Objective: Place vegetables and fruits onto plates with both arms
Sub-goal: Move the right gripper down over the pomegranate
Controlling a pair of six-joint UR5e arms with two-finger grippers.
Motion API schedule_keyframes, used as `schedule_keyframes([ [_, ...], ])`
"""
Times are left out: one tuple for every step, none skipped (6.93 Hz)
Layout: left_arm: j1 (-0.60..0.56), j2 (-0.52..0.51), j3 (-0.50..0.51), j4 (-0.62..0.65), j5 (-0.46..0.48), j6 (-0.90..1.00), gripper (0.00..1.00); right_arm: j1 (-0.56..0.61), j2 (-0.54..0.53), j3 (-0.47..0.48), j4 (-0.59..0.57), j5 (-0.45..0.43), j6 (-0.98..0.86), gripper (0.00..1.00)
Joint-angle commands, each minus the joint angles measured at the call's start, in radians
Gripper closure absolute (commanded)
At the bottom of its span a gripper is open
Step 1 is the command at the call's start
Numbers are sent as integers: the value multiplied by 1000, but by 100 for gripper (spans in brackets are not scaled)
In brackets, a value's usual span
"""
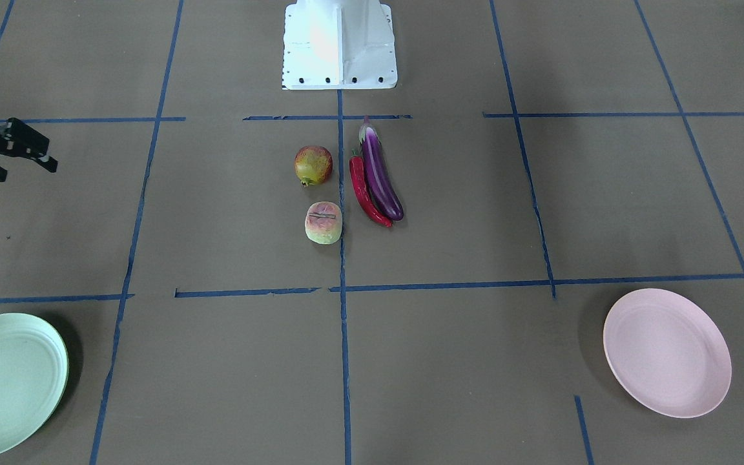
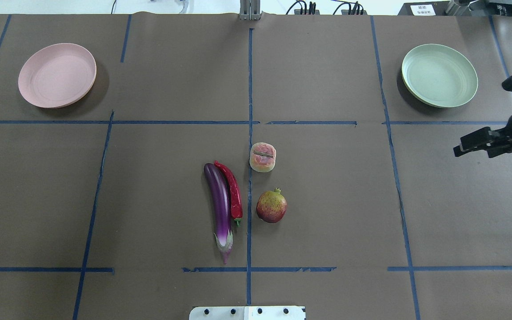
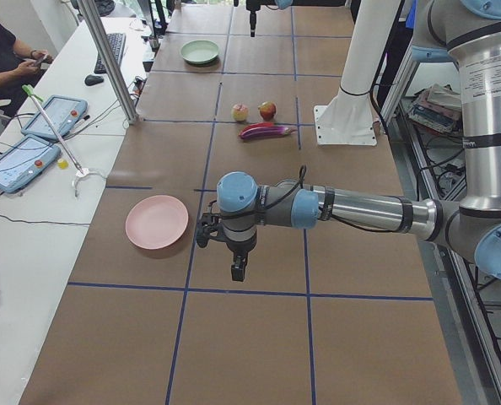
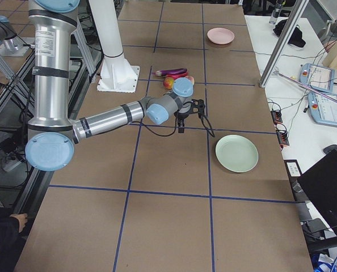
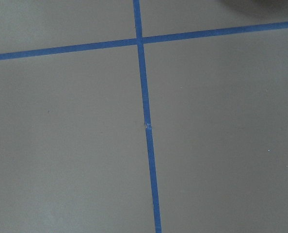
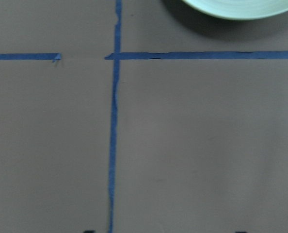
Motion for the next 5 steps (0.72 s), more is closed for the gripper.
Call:
schedule_keyframes([
  [1, 0, -2, 0, -2, 0, 0, -217, 180, 6, -6, -118, 306, 0],
  [1, 0, -1, 0, -2, 1, 0, -309, 254, -7, -10, -162, 403, 0],
  [1, 0, 1, 0, -3, 1, 0, -369, 345, -11, -104, -223, 448, 0],
  [1, 0, 4, 0, -47, 1, 0, -450, 510, -31, -317, -340, 464, 0],
  [1, 0, 4, 2, -58, 1, 0, -513, 608, -51, -439, -439, 476, 0],
])
